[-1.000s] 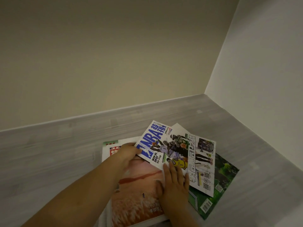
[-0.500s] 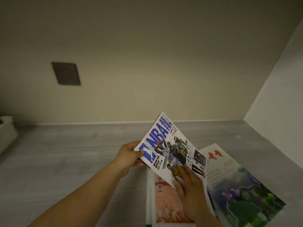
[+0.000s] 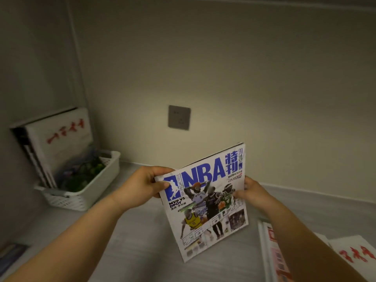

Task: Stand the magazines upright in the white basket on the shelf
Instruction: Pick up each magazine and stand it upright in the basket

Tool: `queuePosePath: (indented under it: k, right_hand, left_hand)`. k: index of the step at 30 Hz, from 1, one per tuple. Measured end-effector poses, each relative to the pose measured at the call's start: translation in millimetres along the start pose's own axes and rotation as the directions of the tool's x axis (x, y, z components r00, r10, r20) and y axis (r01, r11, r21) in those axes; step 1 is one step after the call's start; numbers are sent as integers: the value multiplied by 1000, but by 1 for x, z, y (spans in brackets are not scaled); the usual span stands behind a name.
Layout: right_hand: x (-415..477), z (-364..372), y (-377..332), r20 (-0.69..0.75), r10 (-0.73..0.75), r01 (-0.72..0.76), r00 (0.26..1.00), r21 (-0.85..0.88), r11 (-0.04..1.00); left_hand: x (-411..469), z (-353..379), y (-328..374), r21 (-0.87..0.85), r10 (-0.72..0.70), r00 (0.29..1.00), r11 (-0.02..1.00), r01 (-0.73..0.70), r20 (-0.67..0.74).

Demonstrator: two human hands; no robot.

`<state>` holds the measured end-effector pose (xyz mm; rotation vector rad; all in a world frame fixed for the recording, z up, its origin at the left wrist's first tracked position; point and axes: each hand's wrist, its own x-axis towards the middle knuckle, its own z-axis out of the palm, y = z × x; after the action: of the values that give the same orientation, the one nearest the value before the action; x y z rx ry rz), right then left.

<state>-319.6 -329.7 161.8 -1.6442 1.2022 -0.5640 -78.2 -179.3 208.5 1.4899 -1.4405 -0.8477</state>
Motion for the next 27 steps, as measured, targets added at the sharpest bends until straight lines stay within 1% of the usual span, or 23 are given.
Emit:
queuePosePath:
  k: [3,6,10,13,16,19,22,25,27]
  right_hand:
    - [16,41,-23,-18,-25,24,1000,-65,998]
    - [31,84,-52,-68,-101,93,993,-110,990]
    - [53,134,-101,-94,-201,188,975,-133,973]
    - [72,163,-140,-145,-276,259,950,-129,957]
    - [88,189,-179,-194,-353,333,915,-127,934]
    - [101,215,-209,-252,-410,396,877,-109,912]
    - [112,243,-228,-279,-467,467,839,-68,881]
    - [125,267,-239,-237,-498,502,834,-47,864]
    - [134,283,-242,-192,-495,501,848,-16,865]
  left_hand:
    - [-10,-38,-9,60,17,995,998,-12,-94]
    - [-17,-79,-15,108,61,966,994,-35,-251]
    - [-18,-135,-21,148,119,865,988,-52,-488]
    - [-22,-170,-25,179,159,789,982,-63,-594]
    - [-28,-199,-29,183,189,693,979,-84,-695]
    - [-31,-223,-36,212,223,593,973,-89,-774]
    - [-34,-239,-44,247,244,501,967,-60,-830]
    - [-39,-248,-52,252,225,445,968,1,-867]
    - [-42,-253,-57,274,231,431,961,41,-872]
